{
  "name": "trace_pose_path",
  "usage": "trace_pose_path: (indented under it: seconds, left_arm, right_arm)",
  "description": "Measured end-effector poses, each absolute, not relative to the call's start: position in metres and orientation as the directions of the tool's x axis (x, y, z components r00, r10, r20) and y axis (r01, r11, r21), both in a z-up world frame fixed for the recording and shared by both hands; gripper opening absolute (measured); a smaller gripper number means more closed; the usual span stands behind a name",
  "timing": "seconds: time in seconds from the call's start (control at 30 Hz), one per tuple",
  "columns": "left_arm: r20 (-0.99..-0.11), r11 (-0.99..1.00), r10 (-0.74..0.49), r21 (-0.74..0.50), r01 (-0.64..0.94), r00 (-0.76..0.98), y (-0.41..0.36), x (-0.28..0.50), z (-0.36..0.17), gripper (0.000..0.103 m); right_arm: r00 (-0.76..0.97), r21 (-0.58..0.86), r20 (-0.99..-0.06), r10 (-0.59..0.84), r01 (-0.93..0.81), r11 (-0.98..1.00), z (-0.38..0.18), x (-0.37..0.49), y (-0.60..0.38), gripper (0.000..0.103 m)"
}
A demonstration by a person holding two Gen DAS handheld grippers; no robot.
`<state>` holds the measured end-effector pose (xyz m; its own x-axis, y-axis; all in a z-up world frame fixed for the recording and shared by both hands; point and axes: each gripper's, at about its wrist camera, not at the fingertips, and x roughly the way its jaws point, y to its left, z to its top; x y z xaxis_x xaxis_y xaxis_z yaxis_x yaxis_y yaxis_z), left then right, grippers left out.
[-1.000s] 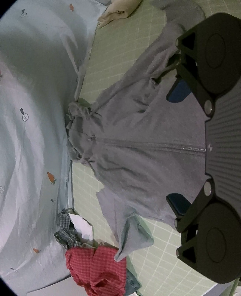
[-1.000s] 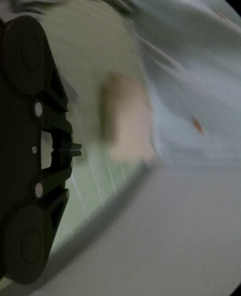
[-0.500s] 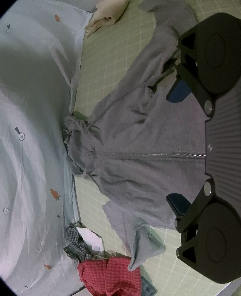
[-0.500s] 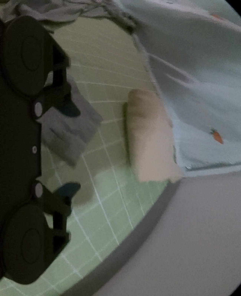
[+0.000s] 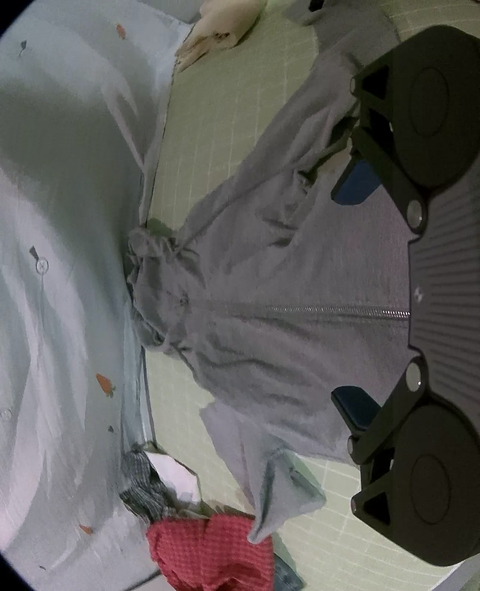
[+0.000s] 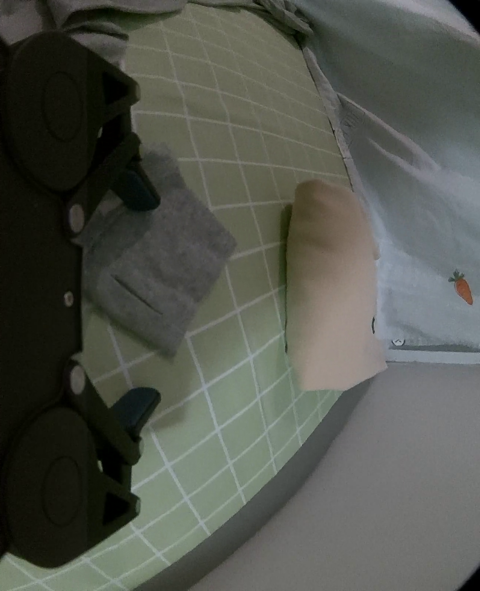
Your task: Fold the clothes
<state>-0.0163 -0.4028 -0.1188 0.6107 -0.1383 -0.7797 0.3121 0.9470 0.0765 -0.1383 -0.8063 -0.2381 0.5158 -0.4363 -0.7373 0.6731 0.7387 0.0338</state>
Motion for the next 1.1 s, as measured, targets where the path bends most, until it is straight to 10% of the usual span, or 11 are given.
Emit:
trace_pose_path:
  seconds: [0.13,0.3,0.37,0.67,1.1]
  left_arm:
    - [-0.777,0.944,-0.146,0.075,0.32,0.613,-0.404,-0.017,-0.119,0.103]
    - [-0.775,0.942,-0.153,0.073,0.327,0.613,-0.404,-0.015,-0.119,0.102]
    - [-0.775,0.942,-0.157,0.068,0.329,0.612,-0.403,-0.015,-0.118,0.102]
    - [-0.788,0.959,-0.142,0.039,0.28,0.599,-0.395,-0.008,-0.121,0.102]
    - [-0.791,0.957,-0.15,0.033,0.287,0.593,-0.39,-0.004,-0.124,0.102]
  right_arm:
    - [0.521,0.039,-0.733,-0.438,0.674,0.737,-0.237,-0.136,-0.806,0.098]
    - [0.58,0.066,-0.697,-0.422,0.638,0.768,-0.231,-0.139,-0.796,0.022]
    - [0.565,0.056,-0.692,-0.448,0.661,0.748,-0.23,-0.143,-0.797,0.014]
    - [0.244,-0.078,-0.566,-0.787,0.935,0.346,-0.205,-0.218,-0.805,0.009]
    - [0.047,-0.136,-0.671,-0.74,0.973,0.186,-0.231,-0.257,-0.784,0.009]
